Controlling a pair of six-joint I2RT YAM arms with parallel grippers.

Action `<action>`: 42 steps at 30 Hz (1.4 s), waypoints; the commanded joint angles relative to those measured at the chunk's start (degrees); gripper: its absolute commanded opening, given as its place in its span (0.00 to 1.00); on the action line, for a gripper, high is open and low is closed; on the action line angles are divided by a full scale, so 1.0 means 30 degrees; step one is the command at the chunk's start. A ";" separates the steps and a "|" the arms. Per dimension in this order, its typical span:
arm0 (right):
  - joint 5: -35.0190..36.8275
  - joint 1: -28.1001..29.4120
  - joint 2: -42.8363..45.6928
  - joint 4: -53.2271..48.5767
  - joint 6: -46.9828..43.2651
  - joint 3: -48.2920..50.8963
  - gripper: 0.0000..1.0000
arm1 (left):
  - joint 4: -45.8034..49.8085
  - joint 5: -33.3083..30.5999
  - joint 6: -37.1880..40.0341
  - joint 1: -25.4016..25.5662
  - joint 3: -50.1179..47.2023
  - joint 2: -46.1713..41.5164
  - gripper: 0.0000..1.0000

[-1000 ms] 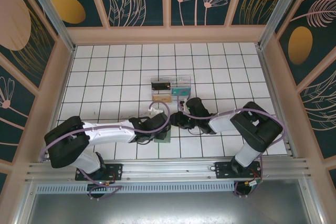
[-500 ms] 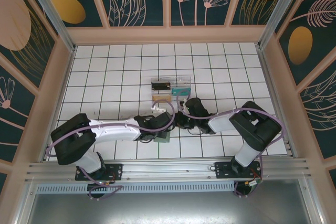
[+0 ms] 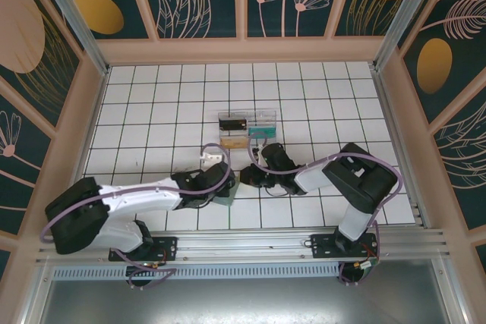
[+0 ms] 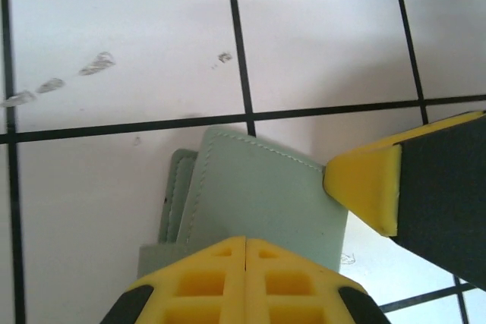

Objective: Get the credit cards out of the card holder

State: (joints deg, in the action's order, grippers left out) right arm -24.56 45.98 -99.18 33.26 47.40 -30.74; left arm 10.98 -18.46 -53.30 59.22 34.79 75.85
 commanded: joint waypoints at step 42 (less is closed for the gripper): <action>0.4054 0.1337 0.6900 -0.7124 -0.1355 0.0506 0.40 | -0.7481 0.2447 -0.4907 0.1060 -0.3016 -0.0305 0.13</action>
State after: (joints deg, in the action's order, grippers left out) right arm -13.69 49.60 -80.09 14.11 43.35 -29.71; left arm -11.53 -9.45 -66.39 62.15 23.68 75.13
